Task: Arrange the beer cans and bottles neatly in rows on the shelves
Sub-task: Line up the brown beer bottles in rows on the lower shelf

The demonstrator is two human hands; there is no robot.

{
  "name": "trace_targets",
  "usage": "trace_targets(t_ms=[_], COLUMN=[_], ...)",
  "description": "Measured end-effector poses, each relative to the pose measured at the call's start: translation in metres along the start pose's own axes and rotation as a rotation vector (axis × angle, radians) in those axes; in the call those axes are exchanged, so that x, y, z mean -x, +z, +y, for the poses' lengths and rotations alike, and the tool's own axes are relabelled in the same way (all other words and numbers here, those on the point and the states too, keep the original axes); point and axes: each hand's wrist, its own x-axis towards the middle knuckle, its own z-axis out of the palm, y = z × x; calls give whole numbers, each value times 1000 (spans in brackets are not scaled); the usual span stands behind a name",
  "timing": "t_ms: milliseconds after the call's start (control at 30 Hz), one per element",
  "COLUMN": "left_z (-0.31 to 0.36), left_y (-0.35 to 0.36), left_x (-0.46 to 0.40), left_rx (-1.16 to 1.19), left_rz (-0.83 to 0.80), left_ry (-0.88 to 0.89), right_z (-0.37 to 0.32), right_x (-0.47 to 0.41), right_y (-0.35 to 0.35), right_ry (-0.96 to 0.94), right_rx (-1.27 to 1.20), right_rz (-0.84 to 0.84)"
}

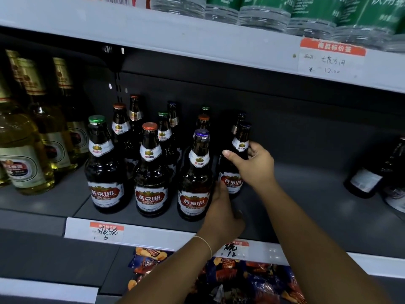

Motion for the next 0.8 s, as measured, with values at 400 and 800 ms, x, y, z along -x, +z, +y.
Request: trace_targets(t_ms=[400,800], left_z=[7,88], left_y=[-2,39], left_x=[18,-22], left_rx=[-22,-32], left_rz=[169,244], left_ry=[230,432], right_z=[18,52], right_x=[18,14], right_y=[-33,-142], right_ry=[136,132], right_rx=[-8,73], right_rz=[27,209])
